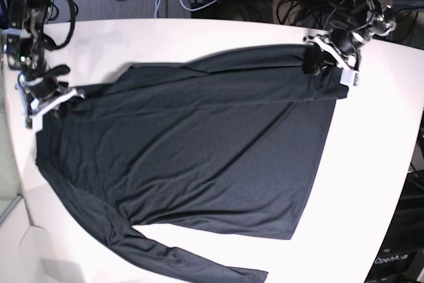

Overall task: Fold the T-shirt properly
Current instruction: 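Hold the shirt edge with both grippers and pull it taut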

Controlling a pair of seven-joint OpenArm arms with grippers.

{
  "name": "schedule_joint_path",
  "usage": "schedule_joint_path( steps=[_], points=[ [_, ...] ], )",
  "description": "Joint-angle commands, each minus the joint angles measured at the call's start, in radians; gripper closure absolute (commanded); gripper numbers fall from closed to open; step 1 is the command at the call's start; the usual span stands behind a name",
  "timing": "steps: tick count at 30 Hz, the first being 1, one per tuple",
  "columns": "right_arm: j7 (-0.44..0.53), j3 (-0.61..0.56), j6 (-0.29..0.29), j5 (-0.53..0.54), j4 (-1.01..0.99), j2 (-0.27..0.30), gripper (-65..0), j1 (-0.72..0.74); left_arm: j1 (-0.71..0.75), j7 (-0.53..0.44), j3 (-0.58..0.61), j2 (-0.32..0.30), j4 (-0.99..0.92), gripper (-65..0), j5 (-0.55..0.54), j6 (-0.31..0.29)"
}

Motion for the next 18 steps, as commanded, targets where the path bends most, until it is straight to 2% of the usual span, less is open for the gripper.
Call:
schedule_joint_path(
  steps=[1, 9, 15, 18],
  points=[
    [0.001, 0.007, -0.008, -0.001, -0.012, 0.017, -0.1, 0.03, 0.021, 0.106, -0.002, -0.009, -0.014, -1.8, 0.122, 0.061],
    [-0.009, 0.001, -0.008, -0.003, -0.235, 0.011, -0.1, 0.128, 0.007, 0.108, -0.002, -0.009, -0.014, -1.8, 0.122, 0.061],
    [0.0, 0.004, -0.008, -0.001, -0.311, 0.008, -0.1, 0.091, 0.007, 0.109, -0.002, -0.022, -0.014, -1.8, 0.122, 0.061],
    [0.047, 0.004, -0.008, -0.001, -0.31, -0.012, -0.1, 0.033, 0.008, 0.111, -0.002, -0.025, -0.014, -1.8, 0.122, 0.061]
  ],
)
